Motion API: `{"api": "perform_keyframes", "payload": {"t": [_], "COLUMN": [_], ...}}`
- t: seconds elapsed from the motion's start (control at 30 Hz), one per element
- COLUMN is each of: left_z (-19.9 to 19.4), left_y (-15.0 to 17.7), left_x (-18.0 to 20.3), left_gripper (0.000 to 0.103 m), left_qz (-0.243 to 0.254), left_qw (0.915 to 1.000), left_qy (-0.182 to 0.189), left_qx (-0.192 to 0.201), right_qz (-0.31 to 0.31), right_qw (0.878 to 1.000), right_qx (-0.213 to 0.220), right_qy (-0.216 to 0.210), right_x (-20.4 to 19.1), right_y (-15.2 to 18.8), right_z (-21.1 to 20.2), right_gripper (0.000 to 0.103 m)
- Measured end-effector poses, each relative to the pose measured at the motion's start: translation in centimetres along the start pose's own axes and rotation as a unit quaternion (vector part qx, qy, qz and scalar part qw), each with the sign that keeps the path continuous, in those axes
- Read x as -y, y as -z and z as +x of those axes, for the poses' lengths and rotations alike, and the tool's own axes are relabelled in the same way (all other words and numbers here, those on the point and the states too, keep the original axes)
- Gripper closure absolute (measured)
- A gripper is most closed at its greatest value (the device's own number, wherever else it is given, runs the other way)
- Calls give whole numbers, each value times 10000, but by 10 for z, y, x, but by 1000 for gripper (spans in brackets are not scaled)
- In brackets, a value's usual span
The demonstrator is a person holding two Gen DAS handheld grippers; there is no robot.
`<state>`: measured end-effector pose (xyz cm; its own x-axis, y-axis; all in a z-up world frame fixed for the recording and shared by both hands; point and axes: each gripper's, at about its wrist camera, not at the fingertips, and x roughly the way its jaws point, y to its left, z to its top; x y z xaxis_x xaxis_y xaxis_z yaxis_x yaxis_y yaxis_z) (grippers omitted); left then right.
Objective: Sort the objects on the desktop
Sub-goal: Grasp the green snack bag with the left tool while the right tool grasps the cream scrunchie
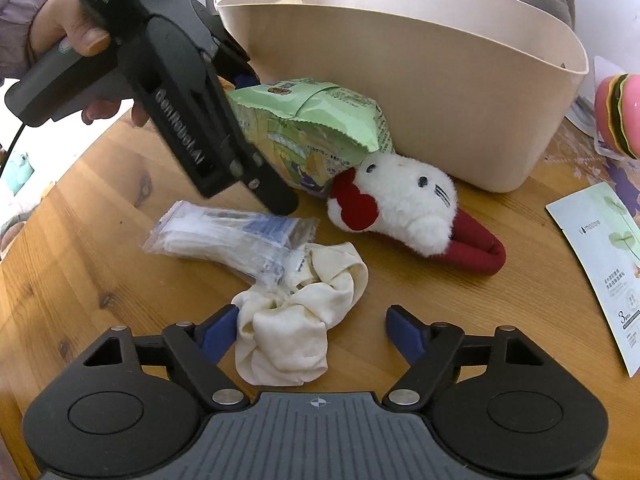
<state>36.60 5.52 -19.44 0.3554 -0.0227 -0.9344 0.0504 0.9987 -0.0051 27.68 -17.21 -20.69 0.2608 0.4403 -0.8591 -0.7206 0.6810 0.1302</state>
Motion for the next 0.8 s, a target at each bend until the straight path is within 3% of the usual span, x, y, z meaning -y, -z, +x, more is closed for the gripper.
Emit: {"api": "perform_keyframes", "payload": {"t": [0.33, 0.37, 0.4, 0.53, 0.57, 0.67, 0.7, 0.73, 0.8], "left_z": [8, 7, 7, 4, 3, 2, 2, 2, 0], "left_y": [-3, -3, -3, -2, -2, -2, -2, -3, -2], "left_x": [1, 1, 1, 1, 1, 4, 5, 7, 9], "left_gripper": [11, 14, 25, 42, 43, 47, 49, 57, 59], "left_qz": [-109, -92, -51, 58, 68, 103, 127, 150, 191], "left_qw": [9998, 9998, 9998, 9998, 9998, 9997, 9997, 9996, 9994], "left_qy": [-101, -97, -102, -31, -15, -16, -30, -19, 15], "left_qx": [115, 133, 147, 170, 180, 209, 224, 246, 279], "right_qz": [6, 3, -3, -68, -91, -140, -155, -166, -180], "right_qw": [10000, 10000, 10000, 9999, 9999, 9998, 9998, 9998, 9997], "right_qx": [42, 52, 67, 109, 118, 109, 106, 103, 95], "right_qy": [6, 13, 29, 20, 8, -19, -35, -55, -96], "right_x": [4, 5, 6, 12, 13, 14, 14, 14, 14], "right_y": [-2, -2, -1, -7, -7, -8, -8, -7, -7], "right_z": [-1, -1, -1, 1, 0, -1, -1, -1, -2], "right_gripper": [22, 25, 27, 51, 60, 71, 73, 75, 79]}}
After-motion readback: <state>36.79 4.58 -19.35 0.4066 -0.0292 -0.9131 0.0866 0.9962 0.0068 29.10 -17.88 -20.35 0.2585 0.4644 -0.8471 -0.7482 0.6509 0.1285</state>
